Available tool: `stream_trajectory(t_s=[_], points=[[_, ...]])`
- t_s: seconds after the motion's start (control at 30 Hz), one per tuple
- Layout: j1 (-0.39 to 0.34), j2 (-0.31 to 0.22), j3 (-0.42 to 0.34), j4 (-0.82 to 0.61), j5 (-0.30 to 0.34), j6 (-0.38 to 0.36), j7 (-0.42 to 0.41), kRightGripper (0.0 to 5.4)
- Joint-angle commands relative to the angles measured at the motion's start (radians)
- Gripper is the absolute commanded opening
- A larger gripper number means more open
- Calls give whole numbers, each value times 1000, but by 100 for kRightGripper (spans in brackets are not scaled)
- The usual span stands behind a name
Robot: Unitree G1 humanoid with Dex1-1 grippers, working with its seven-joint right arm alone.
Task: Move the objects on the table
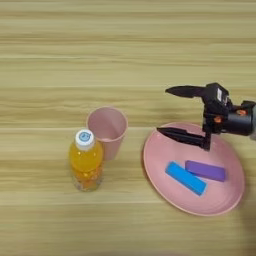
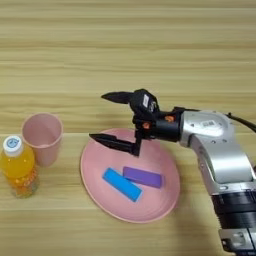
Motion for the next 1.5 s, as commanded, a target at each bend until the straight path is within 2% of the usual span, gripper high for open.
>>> stream_trajectory(t_s=[0.03,0.37,0.57,1.23,1.5], points=[[-45,-13,-18,-149,56,32,-42,534],[-38,-1,11,-290,99,113,-70,534],[-65,29,61,-307,88,153,-105,534],[-64,93,184,-347,79,164,-120,534],[-83,143,246,-327,34,146,-149,534]])
